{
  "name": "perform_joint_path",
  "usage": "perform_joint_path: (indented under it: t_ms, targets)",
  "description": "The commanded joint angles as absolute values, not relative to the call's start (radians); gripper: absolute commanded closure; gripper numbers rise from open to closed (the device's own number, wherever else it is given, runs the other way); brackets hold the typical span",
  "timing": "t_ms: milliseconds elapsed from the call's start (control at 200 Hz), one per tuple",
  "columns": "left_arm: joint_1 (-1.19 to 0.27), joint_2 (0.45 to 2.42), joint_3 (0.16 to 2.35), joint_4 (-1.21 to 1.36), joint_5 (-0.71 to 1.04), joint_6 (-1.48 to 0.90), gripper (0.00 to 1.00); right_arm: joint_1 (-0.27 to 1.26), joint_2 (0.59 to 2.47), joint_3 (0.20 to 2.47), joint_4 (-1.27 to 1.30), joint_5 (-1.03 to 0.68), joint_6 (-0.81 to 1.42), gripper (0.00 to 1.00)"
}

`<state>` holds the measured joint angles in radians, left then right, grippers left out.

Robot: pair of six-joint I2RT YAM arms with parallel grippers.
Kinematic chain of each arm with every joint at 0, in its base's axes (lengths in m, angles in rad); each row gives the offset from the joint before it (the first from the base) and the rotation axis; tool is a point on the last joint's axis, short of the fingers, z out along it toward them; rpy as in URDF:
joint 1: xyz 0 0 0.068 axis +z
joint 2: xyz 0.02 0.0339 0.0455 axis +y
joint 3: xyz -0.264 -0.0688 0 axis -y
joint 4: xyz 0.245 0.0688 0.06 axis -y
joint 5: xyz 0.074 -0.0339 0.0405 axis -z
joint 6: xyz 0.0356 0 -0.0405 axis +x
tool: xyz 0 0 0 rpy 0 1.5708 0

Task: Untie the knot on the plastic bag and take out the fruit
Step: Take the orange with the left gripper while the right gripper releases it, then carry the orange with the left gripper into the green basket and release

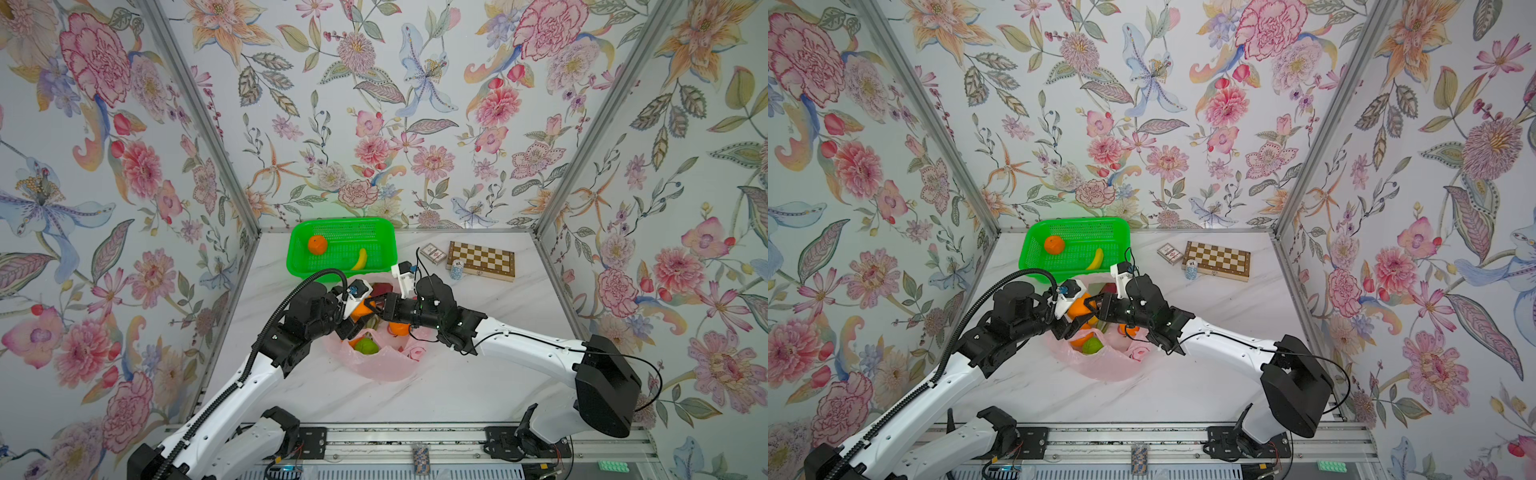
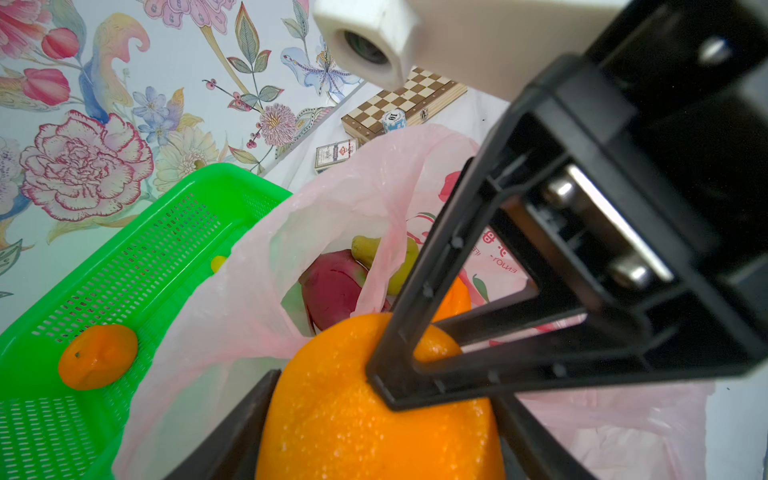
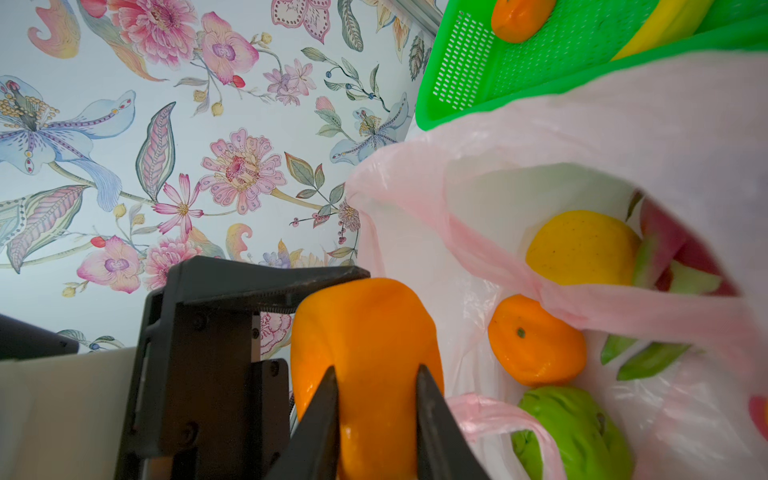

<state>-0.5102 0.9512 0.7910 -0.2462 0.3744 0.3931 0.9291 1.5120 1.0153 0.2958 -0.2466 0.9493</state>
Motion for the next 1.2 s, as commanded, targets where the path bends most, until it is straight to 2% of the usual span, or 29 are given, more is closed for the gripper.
perform_joint_path:
  t_ms: [0, 70, 110, 155, 210, 375, 590, 831, 1196]
  targets:
    - [-0.523, 0.956, 0.784, -0.241, 0.404, 0.404, 0.34, 0.937, 1.478, 1.052, 0.289, -0.246, 0.929, 0.7]
    - [-0.523, 0.96, 0.794, -0.227, 0.383, 0.375, 0.36, 0.937, 1.473, 1.054, 0.283, -0.242, 0.923, 0.62]
    - [-0.523, 0.964, 0.805, -0.222, 0.363, 0.356, 0.37, 0.937, 1.466, 1.054, 0.278, -0.234, 0.918, 0.54]
    - [-0.522, 0.97, 0.821, -0.217, 0.334, 0.331, 0.38, 0.937, 1.45, 1.049, 0.268, -0.21, 0.911, 0.4]
    - [-0.523, 0.978, 0.848, -0.216, 0.285, 0.309, 0.4, 0.936, 1.428, 1.035, 0.258, -0.171, 0.903, 0.3]
    - [-0.519, 1.014, 0.945, -0.224, 0.162, 0.293, 0.41, 0.929, 1.352, 0.999, 0.239, -0.088, 0.863, 0.15]
    - [-0.476, 1.096, 1.05, -0.174, 0.108, 0.276, 0.44, 0.922, 1.309, 0.981, 0.239, -0.051, 0.839, 0.08]
    - [-0.325, 1.245, 1.162, -0.116, 0.112, 0.208, 0.46, 0.923, 1.31, 0.983, 0.235, -0.056, 0.842, 0.02]
    - [-0.127, 1.594, 1.374, -0.161, 0.148, 0.183, 0.46, 0.941, 1.341, 1.061, 0.096, -0.041, 0.786, 0.01]
